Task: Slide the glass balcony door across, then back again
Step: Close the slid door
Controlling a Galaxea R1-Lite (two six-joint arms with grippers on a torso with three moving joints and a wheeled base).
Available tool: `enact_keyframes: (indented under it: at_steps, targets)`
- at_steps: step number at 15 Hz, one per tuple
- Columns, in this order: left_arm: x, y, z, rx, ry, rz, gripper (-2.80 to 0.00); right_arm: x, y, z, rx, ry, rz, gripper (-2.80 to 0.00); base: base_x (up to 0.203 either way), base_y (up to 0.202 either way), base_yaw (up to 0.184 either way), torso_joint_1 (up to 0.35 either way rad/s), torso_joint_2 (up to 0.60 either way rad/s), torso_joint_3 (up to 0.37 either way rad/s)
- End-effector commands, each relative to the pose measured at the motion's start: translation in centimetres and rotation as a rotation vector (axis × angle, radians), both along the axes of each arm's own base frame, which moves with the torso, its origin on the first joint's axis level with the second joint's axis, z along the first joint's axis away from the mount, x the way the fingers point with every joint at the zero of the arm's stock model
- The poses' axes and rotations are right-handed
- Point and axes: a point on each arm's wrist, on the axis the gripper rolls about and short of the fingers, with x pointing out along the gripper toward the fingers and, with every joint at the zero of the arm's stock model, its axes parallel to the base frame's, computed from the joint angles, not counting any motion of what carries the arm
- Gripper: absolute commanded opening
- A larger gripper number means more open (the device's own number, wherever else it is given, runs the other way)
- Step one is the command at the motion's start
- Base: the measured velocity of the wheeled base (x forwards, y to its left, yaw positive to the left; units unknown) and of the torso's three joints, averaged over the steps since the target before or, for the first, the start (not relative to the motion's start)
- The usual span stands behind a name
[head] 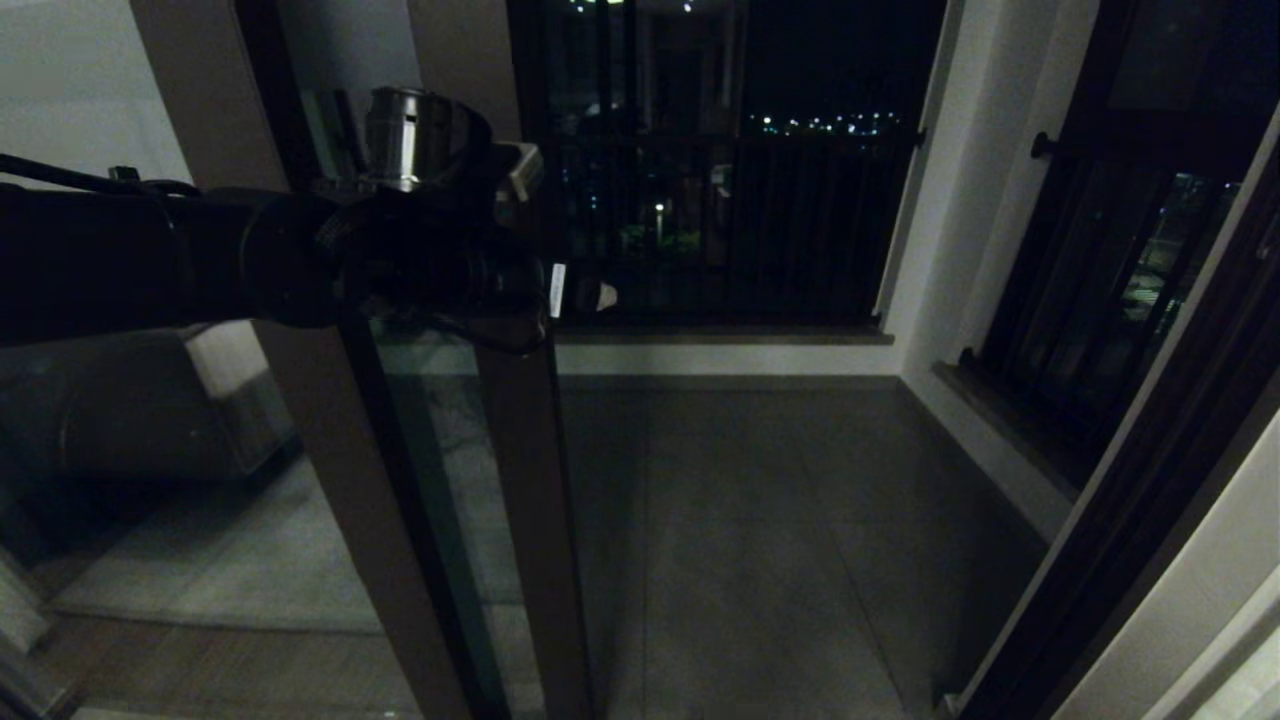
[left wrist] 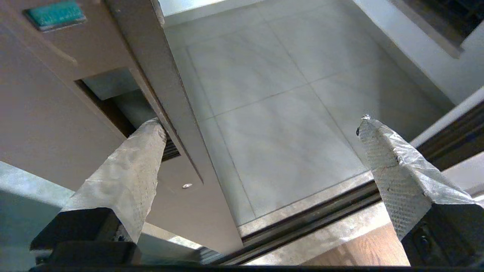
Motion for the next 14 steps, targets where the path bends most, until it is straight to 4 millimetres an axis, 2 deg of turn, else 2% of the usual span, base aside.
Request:
enact_keyframes:
  at_steps: [1, 14]
  targets:
    - [0.0, -0.6, 0.2, -0.003, -0.01, -0.008, 0.0, 0.0, 0.0, 0.0, 0.001, 0.001, 0.0, -2.8, 0.0, 0.0, 0.0, 0.0, 0.0, 0.0]
    - [0.3, -3.1, -0.7, 0.017, -0.014, -0.003, 0.0, 0.0, 0.0, 0.0, 0.001, 0.001, 0.0, -2.8, 0.0, 0.0, 0.0, 0.0, 0.0, 0.0]
